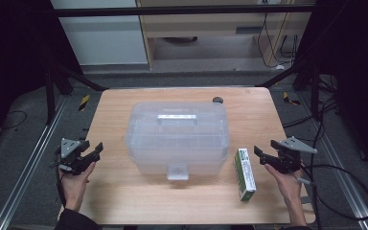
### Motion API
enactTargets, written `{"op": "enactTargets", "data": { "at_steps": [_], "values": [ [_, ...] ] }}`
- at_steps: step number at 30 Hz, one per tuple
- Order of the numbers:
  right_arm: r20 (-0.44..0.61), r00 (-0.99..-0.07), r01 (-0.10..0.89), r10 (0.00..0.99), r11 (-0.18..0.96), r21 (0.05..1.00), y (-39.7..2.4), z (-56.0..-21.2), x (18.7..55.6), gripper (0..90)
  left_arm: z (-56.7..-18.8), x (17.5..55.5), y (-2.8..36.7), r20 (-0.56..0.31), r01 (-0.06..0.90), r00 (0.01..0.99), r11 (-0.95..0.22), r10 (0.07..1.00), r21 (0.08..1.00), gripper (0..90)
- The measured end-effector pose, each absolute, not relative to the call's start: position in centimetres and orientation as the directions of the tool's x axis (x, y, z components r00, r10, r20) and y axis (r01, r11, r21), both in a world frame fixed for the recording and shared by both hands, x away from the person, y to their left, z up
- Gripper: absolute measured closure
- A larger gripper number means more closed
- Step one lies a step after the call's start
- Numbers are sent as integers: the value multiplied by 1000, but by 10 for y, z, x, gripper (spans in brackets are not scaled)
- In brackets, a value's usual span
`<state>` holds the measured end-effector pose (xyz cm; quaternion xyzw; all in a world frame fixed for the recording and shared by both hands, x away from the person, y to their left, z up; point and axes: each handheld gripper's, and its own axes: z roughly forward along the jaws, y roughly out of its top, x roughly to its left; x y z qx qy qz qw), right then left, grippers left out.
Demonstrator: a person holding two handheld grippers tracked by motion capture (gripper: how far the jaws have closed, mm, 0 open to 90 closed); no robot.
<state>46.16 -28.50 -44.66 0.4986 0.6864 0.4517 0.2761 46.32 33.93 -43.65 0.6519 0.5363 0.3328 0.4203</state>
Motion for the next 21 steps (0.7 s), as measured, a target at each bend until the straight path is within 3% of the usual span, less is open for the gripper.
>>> {"op": "enactTargets", "data": {
  "at_steps": [11,21],
  "values": [
    [52,-430,389,901,133,912,-276,-426,457,324,-422,460,333,1,407,269,-115,963,906,426],
    [35,-436,404,899,161,900,-275,-427,457,310,-397,462,336,0,378,339,-136,941,916,424]
  ]
}}
